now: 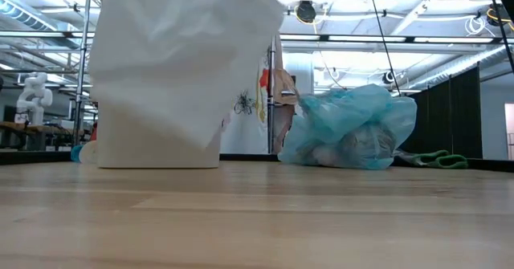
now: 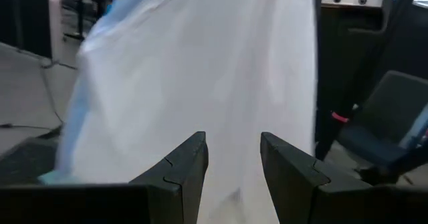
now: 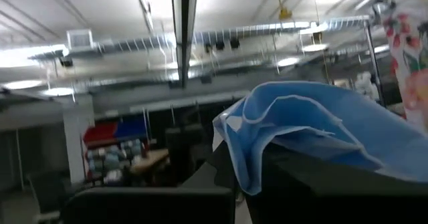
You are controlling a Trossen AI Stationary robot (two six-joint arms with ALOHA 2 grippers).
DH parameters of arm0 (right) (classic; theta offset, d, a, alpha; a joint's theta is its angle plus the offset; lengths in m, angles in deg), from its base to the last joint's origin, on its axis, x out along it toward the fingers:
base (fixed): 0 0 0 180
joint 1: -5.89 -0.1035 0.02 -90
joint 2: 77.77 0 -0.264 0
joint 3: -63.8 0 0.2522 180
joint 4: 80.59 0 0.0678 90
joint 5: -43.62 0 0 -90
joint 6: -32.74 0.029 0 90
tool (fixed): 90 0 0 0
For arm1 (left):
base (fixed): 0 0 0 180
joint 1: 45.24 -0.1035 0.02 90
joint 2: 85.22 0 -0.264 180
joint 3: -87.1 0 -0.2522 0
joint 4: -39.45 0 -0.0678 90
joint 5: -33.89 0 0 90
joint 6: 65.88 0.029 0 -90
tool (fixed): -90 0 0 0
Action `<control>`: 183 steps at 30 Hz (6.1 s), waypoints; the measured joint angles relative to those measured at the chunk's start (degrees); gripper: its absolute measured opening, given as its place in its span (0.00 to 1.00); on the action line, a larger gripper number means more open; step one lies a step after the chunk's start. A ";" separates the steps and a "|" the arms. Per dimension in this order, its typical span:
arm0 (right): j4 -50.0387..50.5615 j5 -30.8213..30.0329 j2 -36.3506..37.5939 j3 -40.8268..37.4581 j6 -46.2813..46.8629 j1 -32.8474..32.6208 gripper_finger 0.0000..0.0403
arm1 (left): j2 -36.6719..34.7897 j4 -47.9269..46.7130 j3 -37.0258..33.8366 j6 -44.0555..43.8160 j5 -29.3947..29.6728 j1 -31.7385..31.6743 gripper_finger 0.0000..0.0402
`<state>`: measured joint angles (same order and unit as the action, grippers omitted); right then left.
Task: Place trash/remove bag and relplace
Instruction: Put the white trash bag into the white trash bin
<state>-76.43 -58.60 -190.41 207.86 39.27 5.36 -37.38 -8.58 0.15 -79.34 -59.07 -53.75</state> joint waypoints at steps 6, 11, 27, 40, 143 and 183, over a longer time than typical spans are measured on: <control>9.74 0.01 0.04 0.00 0.10 0.69 0.00 | 4.89 2.07 0.00 -3.99 -1.45 -0.02 0.36; 16.52 0.44 0.04 0.00 1.79 1.64 0.00 | 6.46 2.46 -0.04 -5.61 -2.25 0.00 0.36; 21.40 4.81 0.04 0.00 -0.57 2.47 0.00 | 7.47 8.86 0.02 -5.28 -3.05 -0.04 0.36; 21.11 5.08 0.04 0.00 -1.21 2.44 0.00 | 10.24 9.19 0.04 -3.66 -3.65 -0.02 0.06; -47.67 7.88 -10.54 0.00 11.27 17.85 0.00 | -0.75 50.24 1.90 15.86 8.45 -0.09 0.00; 4.74 50.85 -12.00 0.02 23.90 6.61 0.00 | 2.89 42.69 1.81 27.83 34.27 -0.09 0.00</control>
<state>-71.70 -7.75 -202.41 207.88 63.17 11.97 -34.49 34.11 1.96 -51.52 -24.80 -53.84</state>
